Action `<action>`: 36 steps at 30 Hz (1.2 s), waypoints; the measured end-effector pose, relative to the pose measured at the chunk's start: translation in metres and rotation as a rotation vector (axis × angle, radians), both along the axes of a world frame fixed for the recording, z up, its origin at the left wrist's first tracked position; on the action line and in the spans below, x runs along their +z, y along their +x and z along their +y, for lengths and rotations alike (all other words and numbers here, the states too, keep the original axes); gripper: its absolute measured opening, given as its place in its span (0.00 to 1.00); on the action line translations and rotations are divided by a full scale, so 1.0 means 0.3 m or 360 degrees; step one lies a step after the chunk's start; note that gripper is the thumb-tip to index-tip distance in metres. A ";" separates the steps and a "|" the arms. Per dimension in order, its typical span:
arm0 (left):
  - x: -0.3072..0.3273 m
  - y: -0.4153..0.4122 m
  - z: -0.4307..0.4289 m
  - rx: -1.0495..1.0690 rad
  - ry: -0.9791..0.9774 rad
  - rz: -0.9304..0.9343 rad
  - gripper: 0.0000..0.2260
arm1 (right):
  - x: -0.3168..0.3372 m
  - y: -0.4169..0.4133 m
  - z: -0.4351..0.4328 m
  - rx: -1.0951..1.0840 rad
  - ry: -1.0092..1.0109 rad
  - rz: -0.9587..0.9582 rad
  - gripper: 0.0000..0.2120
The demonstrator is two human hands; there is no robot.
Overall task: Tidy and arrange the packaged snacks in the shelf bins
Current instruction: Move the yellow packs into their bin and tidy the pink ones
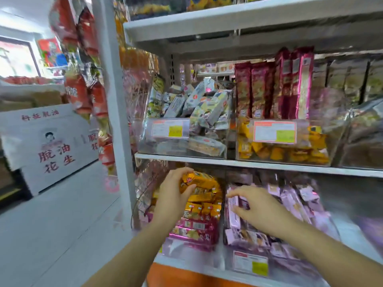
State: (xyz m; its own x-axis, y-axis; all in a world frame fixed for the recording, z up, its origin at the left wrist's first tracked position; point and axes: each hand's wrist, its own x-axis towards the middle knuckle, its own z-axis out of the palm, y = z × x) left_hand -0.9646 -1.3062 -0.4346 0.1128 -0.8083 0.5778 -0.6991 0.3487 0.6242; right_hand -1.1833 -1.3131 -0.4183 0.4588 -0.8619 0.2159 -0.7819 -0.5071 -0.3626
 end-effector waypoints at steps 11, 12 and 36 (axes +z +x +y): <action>-0.145 -0.114 -0.274 0.0226 0.0442 -0.0829 0.17 | -0.030 -0.073 -0.079 -0.0021 0.0115 0.0098 0.17; -0.153 -0.108 -0.281 0.0207 0.0453 -0.0996 0.18 | -0.030 -0.078 -0.083 -0.0017 0.0120 0.0097 0.17; 0.496 -0.153 -0.067 -0.0437 -0.0767 -0.0601 0.11 | 0.640 -0.181 -0.024 0.0172 -0.0217 -0.0551 0.07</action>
State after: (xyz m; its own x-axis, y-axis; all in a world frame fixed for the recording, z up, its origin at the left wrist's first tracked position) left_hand -1.0107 -1.3262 -0.2859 -0.3409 -0.4206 0.8408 -0.6854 0.7233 0.0839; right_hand -1.2376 -1.3204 -0.2262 0.4252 -0.7653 0.4833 -0.5645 -0.6416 -0.5193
